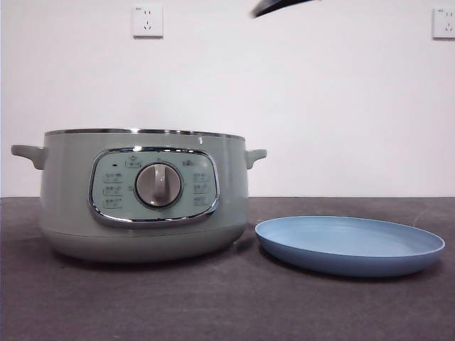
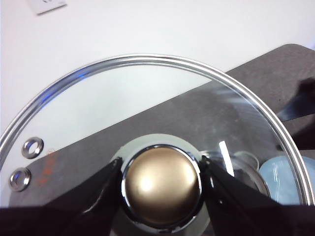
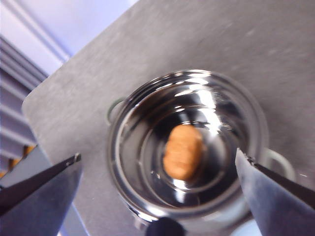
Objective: Take the potato out from the steamer,put the potato on the plate,close the lid
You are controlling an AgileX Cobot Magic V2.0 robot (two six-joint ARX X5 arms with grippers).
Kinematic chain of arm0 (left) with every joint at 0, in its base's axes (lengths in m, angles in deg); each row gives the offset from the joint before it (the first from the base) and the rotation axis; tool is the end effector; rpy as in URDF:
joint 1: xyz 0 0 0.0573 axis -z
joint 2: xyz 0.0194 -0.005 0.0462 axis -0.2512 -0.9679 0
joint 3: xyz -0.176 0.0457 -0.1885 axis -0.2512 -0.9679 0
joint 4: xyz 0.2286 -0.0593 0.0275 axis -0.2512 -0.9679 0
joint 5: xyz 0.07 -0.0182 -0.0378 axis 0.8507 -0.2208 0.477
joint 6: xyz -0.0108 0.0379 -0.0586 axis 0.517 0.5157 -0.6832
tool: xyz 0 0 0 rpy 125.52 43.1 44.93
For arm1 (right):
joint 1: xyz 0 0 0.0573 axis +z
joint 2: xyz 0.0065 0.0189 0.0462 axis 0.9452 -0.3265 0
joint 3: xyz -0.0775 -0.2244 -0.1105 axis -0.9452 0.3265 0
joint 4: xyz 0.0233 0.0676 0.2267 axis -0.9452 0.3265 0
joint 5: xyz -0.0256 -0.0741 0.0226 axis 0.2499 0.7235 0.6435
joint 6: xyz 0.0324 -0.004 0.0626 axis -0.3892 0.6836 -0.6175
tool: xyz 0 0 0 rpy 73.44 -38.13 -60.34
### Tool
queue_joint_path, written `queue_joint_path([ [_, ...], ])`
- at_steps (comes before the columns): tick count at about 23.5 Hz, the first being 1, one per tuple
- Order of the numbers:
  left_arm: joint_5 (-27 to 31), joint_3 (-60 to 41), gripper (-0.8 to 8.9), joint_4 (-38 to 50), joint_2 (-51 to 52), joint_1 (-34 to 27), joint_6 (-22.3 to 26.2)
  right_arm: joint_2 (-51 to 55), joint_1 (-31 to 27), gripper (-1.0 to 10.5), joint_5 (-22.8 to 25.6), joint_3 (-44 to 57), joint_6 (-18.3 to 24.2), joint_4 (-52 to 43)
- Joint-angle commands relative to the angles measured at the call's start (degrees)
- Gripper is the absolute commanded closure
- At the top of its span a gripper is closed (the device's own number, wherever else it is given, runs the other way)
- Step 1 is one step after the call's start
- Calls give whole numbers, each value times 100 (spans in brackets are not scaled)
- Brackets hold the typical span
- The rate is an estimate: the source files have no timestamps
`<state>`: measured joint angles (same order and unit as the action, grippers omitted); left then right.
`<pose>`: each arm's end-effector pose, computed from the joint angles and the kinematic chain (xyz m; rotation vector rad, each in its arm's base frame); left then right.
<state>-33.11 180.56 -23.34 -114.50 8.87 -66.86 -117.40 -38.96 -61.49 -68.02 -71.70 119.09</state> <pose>0.1028 -0.0384 0.5351 0.2454 0.2930 -0.3296 0.2771 0.2003 0.3860 -0.0371 0.6993 0.9585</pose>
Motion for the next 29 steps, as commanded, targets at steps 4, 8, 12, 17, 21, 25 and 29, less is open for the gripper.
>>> queue_joint_path([
  [4,695,-1676,822,-313,1154,4,-341,-940,581,290,664,-883,37,-4],
  [8,911,-2535,822,-315,1987,4,-660,-1784,909,290,1034,-1565,125,101],
  [12,898,-2979,822,-319,2643,7,-863,-2417,1099,290,1613,-1733,229,219],
  [17,863,-3215,822,-321,2944,7,-984,-3005,1270,290,1982,-1733,310,363],
  [21,400,-3220,822,-321,2944,7,-997,-3362,1340,290,1987,-1733,310,481],
  [25,365,-3270,822,-321,2944,9,-997,-3685,1344,375,1987,-1733,319,487],
  [29,302,-3392,822,-321,2944,9,-997,-3731,1386,955,2251,-1746,468,459],
])
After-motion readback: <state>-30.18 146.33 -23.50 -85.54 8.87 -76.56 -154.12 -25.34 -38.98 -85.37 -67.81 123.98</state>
